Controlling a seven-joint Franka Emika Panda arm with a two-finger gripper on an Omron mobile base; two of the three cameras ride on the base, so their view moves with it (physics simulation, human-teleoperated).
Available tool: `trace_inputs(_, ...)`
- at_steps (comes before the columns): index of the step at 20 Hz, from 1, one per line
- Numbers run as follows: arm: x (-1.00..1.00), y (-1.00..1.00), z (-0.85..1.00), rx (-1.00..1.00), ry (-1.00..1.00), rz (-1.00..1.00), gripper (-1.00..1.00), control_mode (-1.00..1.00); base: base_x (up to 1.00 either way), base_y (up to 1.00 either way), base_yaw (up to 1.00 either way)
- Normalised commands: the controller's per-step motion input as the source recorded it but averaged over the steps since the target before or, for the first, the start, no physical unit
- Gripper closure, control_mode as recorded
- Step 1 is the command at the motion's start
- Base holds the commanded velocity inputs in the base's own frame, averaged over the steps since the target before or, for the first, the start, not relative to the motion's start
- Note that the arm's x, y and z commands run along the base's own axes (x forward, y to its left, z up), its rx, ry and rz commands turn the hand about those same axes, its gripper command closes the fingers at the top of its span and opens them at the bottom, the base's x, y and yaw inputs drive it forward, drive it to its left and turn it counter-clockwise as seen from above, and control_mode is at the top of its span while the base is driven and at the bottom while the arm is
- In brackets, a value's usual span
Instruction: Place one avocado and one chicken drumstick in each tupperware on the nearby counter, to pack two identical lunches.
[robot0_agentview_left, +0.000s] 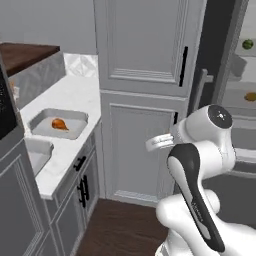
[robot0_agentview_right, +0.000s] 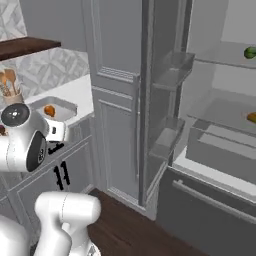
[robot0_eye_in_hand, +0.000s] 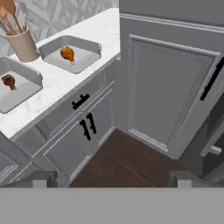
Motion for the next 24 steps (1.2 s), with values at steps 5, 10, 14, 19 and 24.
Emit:
trace_inputs(5,0.00,0.00,0.00,0.00,0.00,0.00,-1.00,1.00,-0.74,0.32,-0.85)
trace_inputs(10,0.00,0.00,0.00,0.00,0.00,0.00,-1.00,1.00,-0.59,-0.16,-0.77)
trace_inputs(14,0.00,0.00,0.00,0.00,0.00,0.00,-1.00,1.00,0.56,-1.00,-0.42)
trace_inputs(19,0.00,0.00,0.00,0.00,0.00,0.00,-1.00,1.00,0.92,-0.85,-0.04)
trace_inputs(24,0.00,0.00,0.00,0.00,0.00,0.00,-1.00,1.00,0.12,-0.16,0.22)
